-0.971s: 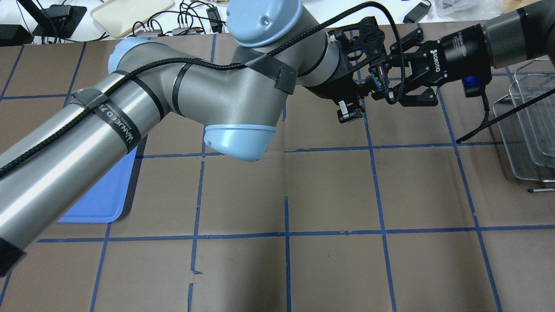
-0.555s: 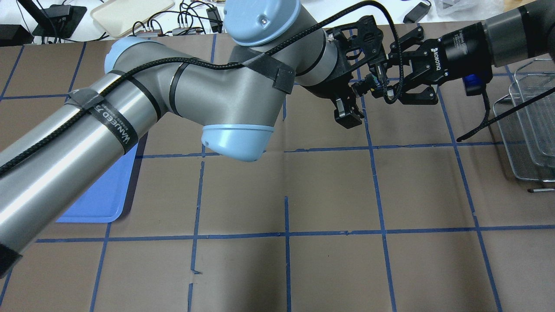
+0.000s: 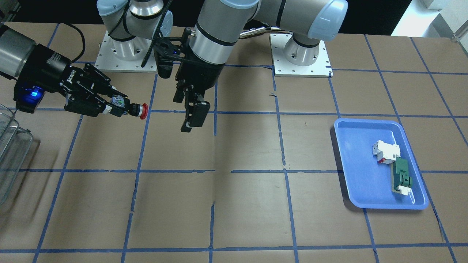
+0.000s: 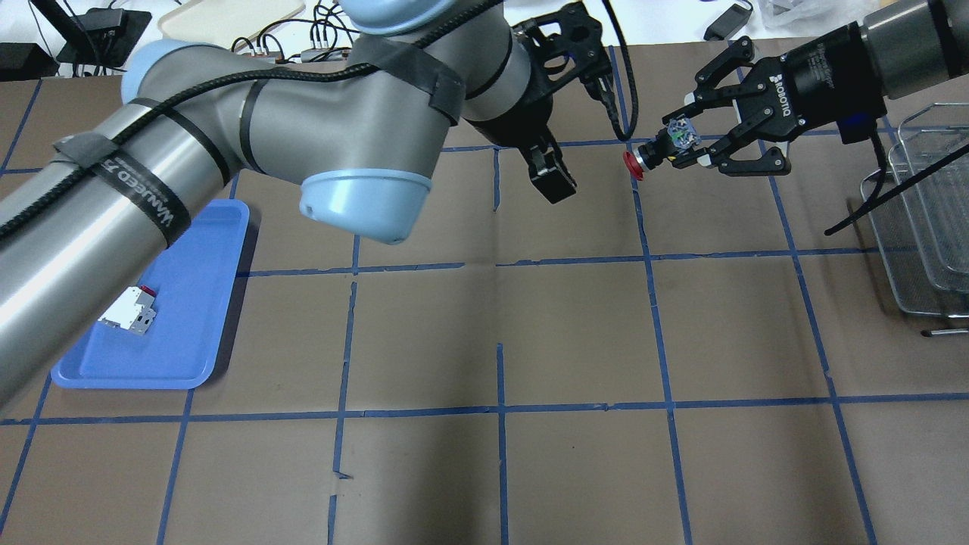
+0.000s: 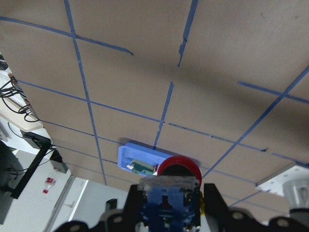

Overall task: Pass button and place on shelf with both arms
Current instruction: 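Open the left gripper and withdraw it while the right gripper carries the button away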

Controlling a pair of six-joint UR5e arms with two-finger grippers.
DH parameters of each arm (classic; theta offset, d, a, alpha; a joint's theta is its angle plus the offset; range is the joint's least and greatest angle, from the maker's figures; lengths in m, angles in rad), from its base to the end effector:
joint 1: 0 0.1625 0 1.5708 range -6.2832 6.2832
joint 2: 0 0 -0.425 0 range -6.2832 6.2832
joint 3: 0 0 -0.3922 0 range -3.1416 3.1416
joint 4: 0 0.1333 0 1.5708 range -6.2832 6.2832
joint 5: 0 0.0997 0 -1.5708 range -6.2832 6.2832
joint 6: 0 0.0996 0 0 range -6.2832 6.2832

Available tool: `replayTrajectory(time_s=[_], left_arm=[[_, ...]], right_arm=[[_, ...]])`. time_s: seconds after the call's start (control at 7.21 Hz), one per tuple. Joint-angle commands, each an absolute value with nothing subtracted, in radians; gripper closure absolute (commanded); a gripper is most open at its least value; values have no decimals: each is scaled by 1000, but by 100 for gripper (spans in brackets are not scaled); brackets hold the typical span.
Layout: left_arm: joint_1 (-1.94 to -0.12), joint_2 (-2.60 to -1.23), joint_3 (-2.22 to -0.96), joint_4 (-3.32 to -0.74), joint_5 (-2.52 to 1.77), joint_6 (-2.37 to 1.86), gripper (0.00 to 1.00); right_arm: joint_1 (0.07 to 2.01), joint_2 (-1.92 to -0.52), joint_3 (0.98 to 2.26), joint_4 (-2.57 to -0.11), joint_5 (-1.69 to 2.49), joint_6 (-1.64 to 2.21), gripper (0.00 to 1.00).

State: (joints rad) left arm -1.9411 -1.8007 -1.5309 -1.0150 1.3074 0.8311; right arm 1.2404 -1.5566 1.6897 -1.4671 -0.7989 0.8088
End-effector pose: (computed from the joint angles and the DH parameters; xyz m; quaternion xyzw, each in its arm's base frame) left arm -0.3690 -0.5106 0.4481 -0.5707 -0.7907 0.2050 0.0845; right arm 0.0377 -0.5150 0.4426 0.5336 0.7507 0.1949 0.3372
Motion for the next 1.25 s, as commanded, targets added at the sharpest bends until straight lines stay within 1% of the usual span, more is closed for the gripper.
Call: replayTrajectory(time_s=[0.0, 0.14, 0.28, 0.55, 0.69, 0.83, 0.97, 1.11], left_arm=[[-1832, -1796, -1540, -1130, 1341, 747, 0], [-1815, -1764, -1548, -1203, 1398, 746, 0], [-1796, -1715, -1560, -1218, 1492, 730, 0], [-1734, -1640, -1598, -1282, 1509, 659, 0], [-1692, -1605, -1618, -1281, 1509, 573, 0], [-1651, -1576, -1630, -1292, 1511, 493, 0], [-1616, -1548, -1629, -1339, 1511, 477, 0], [-1596, -1520, -1617, -1432, 1512, 471, 0]], right_arm=[[1230, -1554, 1638, -1466, -1047, 518, 100], [1218, -1554, 1609, -1453, -1160, 403, 100], [1195, -1554, 1571, -1437, -1296, 224, 100], [1036, -1551, 1542, -1430, -1411, -104, 100], [964, -1549, 1539, -1463, -1481, -347, 100], [915, -1548, 1552, -1588, -1499, -480, 100], [907, -1498, 1557, -1670, -1506, -504, 100], [902, -1465, 1551, -1699, -1490, -527, 100]])
